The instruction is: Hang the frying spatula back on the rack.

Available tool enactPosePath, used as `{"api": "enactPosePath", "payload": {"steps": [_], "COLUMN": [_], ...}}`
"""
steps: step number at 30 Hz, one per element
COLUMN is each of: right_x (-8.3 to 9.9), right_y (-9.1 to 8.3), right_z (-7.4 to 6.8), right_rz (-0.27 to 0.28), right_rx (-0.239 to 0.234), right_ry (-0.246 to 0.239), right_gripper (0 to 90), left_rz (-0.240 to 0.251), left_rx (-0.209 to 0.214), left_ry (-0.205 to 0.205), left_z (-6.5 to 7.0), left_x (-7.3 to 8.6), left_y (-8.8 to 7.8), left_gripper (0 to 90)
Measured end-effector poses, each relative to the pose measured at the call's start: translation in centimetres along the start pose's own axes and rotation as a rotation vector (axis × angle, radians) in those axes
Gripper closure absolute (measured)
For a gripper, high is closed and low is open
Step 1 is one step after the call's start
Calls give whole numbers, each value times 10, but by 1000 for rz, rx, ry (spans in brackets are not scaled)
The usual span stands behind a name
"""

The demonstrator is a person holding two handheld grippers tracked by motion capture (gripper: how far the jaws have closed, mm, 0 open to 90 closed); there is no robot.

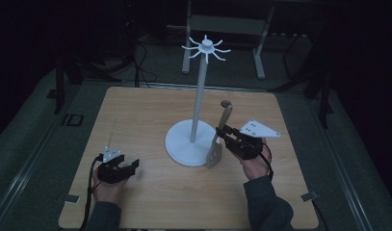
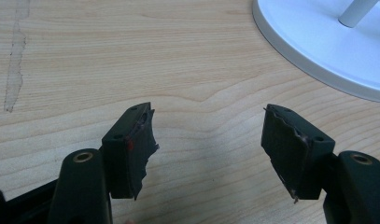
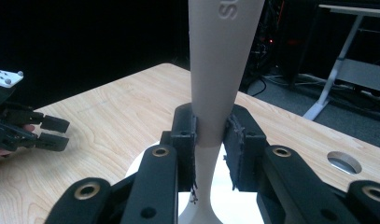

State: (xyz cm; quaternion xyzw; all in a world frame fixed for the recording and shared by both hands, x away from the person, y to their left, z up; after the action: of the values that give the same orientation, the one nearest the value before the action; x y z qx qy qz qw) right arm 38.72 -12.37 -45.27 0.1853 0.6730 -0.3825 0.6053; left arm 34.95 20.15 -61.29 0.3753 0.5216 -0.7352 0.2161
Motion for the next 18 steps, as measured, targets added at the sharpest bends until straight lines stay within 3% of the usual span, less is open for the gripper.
{"api": "enactPosePath", "payload": {"steps": [18], "right_x": [-15], "right_y": [3], "right_z": [0], "right_rz": [22], "right_rx": [2], "right_ry": [-2], "right_gripper": [746], "left_rz": [-6], "left_rx": [1], "left_ry": [5], "left_z": [0], "left_x": [1], "left_y": [1], "left_gripper": [343]}}
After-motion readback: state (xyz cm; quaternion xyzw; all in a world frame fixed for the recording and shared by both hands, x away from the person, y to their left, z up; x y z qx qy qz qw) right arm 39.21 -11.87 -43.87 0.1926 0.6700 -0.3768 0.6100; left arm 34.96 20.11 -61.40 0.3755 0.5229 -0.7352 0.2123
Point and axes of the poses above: each handheld gripper's, and its own axes: y roughly forward along the jaws, x roughly out of its underside, z roughly to its right, the point moved 9 cm from there along y, roughly forward along the jaws, and after that the axes turned 3 degrees about x, right-handed, at the moved point
